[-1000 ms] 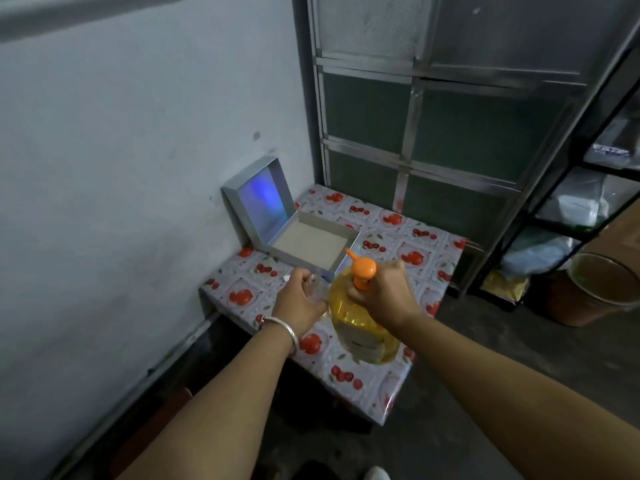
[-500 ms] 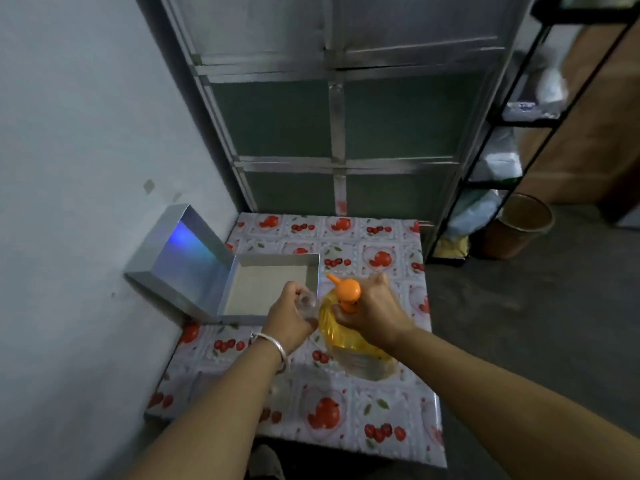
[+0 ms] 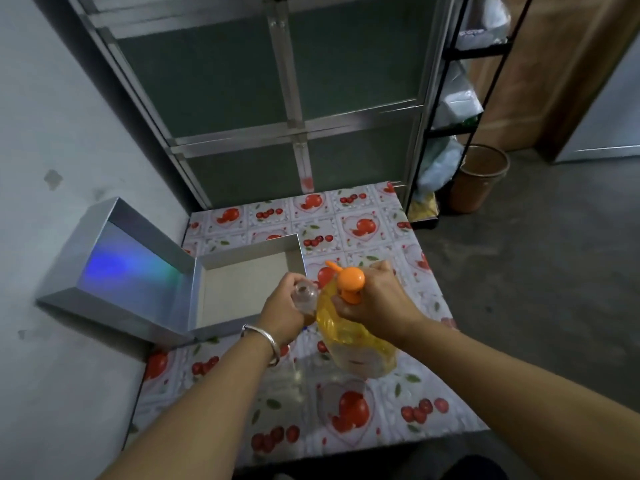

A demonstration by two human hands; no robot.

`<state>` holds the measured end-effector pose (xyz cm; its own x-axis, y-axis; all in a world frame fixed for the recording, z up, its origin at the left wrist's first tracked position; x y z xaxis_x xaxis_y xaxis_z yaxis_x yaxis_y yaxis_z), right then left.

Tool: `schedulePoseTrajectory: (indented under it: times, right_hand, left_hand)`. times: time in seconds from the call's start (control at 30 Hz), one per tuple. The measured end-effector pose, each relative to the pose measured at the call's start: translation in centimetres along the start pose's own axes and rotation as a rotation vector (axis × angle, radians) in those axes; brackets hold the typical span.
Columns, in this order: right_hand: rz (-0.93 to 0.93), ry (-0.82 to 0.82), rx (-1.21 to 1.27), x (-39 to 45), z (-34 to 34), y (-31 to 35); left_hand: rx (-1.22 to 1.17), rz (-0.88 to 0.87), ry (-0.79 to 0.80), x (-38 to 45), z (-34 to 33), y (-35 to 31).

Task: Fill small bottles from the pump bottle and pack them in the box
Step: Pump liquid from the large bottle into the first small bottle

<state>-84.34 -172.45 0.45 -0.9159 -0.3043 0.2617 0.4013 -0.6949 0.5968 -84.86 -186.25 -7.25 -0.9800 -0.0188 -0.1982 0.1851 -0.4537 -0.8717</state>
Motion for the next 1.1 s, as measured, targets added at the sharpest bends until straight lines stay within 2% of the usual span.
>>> schedulePoseTrajectory:
  times: [0.23, 0.4, 0.5, 0.77, 1.1]
  right_hand:
    - [0.005, 0.086, -0.072, -3.7, -3.2, -0.9]
    - [-0.039, 0.052, -0.085, -6.1, -4.0, -1.2]
    - [-0.071, 0.024, 0.009, -7.2, -4.6, -1.6]
    - [-0.078, 0.074, -0.031, -8.1, -6.9, -2.9]
    - [-0.095, 0.222, 0.091, -7.5, -6.4, -5.2]
  left_hand:
    - [0.006, -0.106, 0.044, -0.8, -3.1, 3.1]
    - [-0.005, -0.152, 0.056, -2.7, -4.0, 4.4]
    - [0.002, -0.125, 0.073, -4.4, -4.3, 5.9]
    - [0.006, -0.089, 0.049, -5.5, -4.5, 7.6]
    - [0.034, -0.085, 0.037, -4.0, -5.7, 7.3]
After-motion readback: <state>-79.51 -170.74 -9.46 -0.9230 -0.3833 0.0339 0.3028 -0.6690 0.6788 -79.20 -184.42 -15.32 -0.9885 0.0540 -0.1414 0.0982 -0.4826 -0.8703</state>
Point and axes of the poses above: each hand's wrist, its own x-axis towards the middle knuckle, its own z-axis out of the back of the hand, y = z × x, the point moved 10 cm from there along x, towards the middle knuckle, and after that the axes turned 3 degrees about -z, right-handed, at the moved point
